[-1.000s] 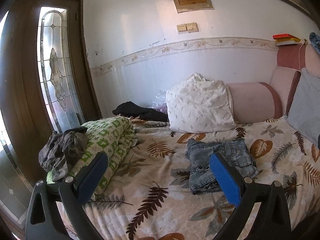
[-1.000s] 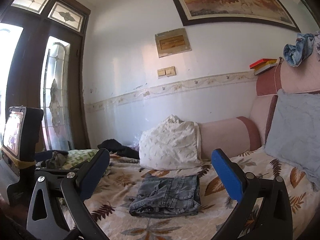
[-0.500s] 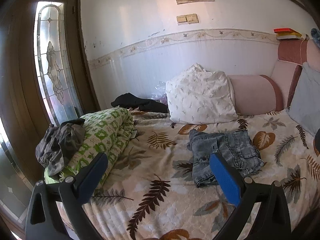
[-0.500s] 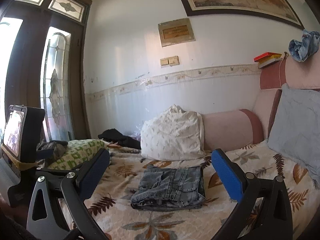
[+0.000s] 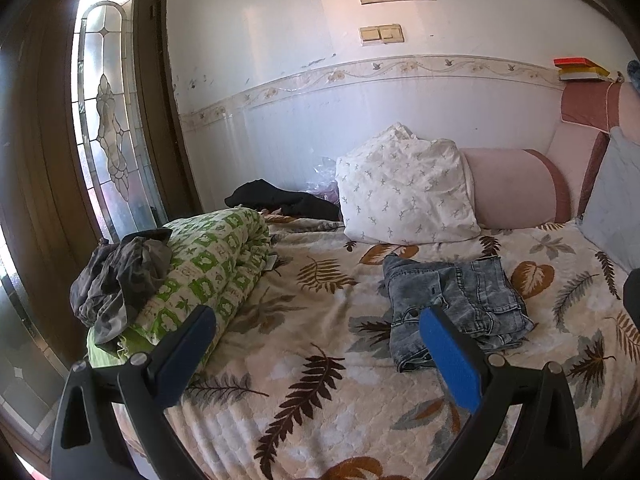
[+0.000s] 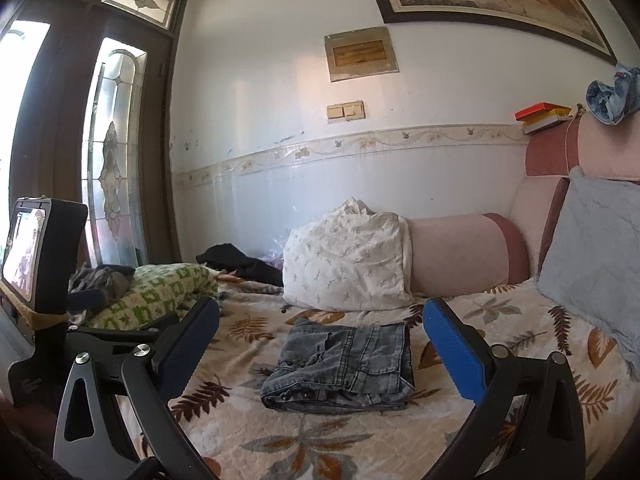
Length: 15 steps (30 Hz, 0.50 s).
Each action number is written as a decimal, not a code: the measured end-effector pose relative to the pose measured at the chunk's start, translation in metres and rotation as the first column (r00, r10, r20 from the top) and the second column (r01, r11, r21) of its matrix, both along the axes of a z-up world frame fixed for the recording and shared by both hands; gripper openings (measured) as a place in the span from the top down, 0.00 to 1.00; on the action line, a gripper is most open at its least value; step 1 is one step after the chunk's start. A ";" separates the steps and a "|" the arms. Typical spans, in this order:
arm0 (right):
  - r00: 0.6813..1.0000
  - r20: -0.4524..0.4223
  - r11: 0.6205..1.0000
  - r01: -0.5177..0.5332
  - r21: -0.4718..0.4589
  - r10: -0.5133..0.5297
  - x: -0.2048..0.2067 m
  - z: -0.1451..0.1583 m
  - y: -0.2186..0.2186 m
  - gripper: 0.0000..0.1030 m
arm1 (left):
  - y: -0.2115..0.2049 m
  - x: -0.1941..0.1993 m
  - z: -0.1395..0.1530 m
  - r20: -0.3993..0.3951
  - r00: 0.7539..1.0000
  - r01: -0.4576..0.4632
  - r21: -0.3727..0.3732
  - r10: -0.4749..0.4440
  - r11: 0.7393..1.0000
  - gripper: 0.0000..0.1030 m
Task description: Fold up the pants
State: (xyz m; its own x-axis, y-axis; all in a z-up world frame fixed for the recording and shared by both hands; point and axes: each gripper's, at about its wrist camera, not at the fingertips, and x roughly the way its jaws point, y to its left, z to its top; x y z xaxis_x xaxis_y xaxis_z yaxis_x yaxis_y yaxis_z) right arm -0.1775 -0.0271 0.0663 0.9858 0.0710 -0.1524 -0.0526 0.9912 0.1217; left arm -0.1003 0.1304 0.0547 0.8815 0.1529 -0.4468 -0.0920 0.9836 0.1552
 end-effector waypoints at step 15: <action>1.000 0.000 1.000 -0.008 -0.003 0.008 0.004 -0.002 0.001 0.00 | 0.001 0.001 -0.003 -0.007 1.000 0.001 -0.008 -0.002 1.000 0.00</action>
State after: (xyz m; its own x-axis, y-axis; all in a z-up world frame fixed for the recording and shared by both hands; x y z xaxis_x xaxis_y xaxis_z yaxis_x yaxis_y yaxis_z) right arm -0.1737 -0.0261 0.0643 0.9851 0.0787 -0.1530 -0.0608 0.9911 0.1185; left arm -0.0992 0.1309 0.0518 0.8787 0.1478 -0.4538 -0.0895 0.9850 0.1475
